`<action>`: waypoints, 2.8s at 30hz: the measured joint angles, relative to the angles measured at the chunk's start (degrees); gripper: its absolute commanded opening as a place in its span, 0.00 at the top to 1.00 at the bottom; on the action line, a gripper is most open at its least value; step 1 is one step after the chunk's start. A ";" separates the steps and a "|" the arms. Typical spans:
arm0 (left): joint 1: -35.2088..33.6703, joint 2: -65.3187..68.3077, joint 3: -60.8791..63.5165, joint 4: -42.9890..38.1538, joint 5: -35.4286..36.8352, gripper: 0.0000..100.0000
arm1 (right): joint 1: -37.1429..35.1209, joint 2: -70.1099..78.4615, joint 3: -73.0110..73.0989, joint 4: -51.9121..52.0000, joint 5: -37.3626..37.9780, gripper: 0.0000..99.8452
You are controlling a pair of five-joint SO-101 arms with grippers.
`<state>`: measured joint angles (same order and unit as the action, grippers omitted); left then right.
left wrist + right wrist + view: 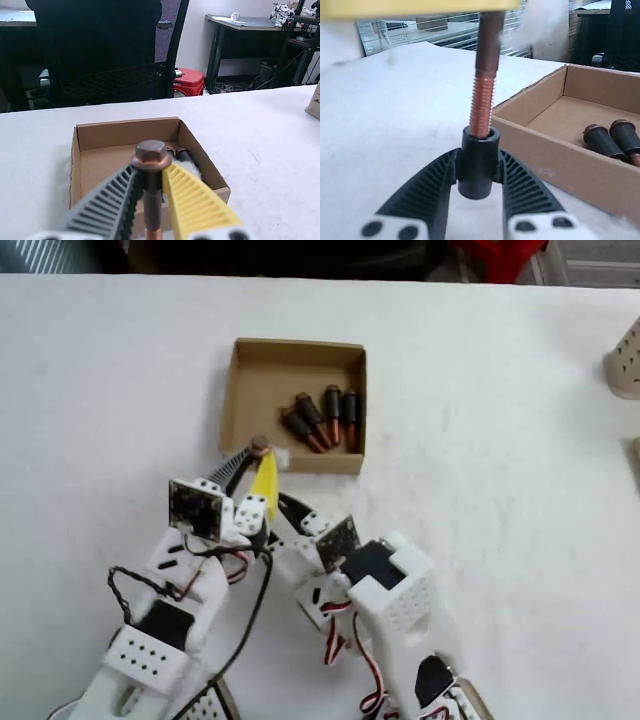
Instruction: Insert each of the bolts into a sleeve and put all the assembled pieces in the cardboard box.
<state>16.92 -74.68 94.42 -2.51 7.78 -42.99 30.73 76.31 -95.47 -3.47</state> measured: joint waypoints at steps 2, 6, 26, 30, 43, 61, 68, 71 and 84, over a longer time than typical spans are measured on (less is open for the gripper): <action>0.00 0.00 0.00 0.00 0.00 0.98 | 0.00 0.00 1.23 0.00 0.00 0.98; 0.09 0.00 0.44 0.00 0.09 0.98 | 0.00 0.00 2.02 0.00 0.00 0.98; 0.62 0.00 0.70 0.00 0.00 0.98 | -0.79 0.00 2.99 -1.41 0.00 0.98; 0.62 0.00 2.20 0.18 0.09 0.98 | -0.79 0.00 2.99 -1.41 0.00 0.98; 0.62 -0.26 2.99 6.51 0.09 0.98 | -0.97 0.00 3.25 -1.41 -0.09 0.98; -0.88 -1.58 2.99 18.55 -7.38 0.63 | 0.70 -2.73 4.66 -1.41 -0.09 0.98; -1.23 -1.67 2.73 20.48 -4.75 0.57 | 1.05 -2.73 4.57 -0.53 -0.09 0.98; -2.64 -0.70 1.32 20.66 -3.08 0.57 | 0.79 -2.81 4.57 -0.09 -0.09 0.98; -6.51 -0.70 -21.63 46.15 -0.09 0.57 | 0.79 -2.81 4.57 -0.09 -0.09 0.98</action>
<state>10.42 -75.38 72.79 43.65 7.69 -42.20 27.91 80.88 -95.56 -3.56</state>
